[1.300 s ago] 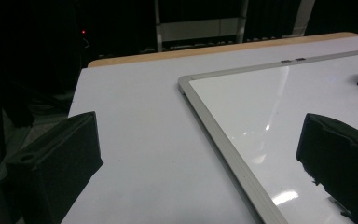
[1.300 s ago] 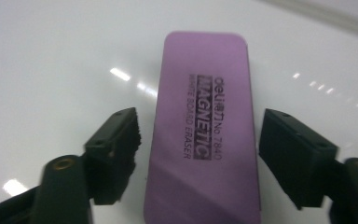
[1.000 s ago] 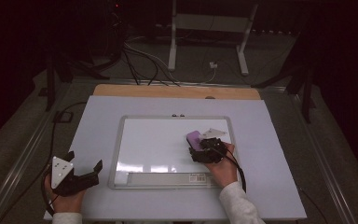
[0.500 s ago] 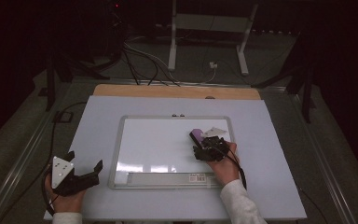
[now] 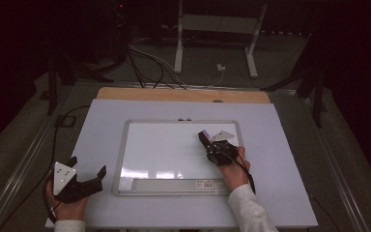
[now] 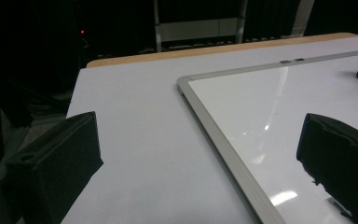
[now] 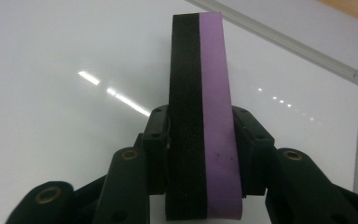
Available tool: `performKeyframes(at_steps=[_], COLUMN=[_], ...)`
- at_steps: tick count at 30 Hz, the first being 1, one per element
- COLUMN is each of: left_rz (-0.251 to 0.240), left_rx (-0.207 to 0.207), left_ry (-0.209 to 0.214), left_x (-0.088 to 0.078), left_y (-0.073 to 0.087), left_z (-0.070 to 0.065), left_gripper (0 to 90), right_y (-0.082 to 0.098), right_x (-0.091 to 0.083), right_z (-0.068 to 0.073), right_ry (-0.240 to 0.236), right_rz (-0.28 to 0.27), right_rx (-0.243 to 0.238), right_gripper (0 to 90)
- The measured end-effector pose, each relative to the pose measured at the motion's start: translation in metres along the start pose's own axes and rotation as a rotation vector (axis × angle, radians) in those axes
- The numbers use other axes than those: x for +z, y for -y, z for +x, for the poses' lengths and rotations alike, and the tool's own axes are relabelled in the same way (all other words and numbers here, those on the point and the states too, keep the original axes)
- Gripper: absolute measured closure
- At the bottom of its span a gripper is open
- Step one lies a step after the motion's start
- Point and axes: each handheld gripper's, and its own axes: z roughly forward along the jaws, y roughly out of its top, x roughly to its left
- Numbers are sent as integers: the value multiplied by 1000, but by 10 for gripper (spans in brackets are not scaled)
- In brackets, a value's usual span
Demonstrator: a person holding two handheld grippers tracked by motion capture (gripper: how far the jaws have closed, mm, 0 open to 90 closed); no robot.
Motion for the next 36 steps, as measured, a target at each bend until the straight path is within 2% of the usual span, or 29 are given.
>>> performKeyframes(at_steps=[4,15,22,26,36], left_rz=[1,2,1,5,4], left_rx=[2,1,1,4,3], left_ry=[0,1,0,-1,0], left_x=[0,0,0,0,1], left_y=[0,0,0,0,0], left_z=[0,0,-1,-1,-1], left_gripper=[6,6,6,6,6], right_y=[0,1,4,7,18], right_x=[-3,-13,-21,-25,-35], right_z=[-2,-9,-14,-17,-22], right_ry=[-18,-16,-4,-6,0], right_rz=[-15,-41,-51,-49,-59], right_rx=[27,101,125,157,197], right_gripper=[636,637,636,636,635])
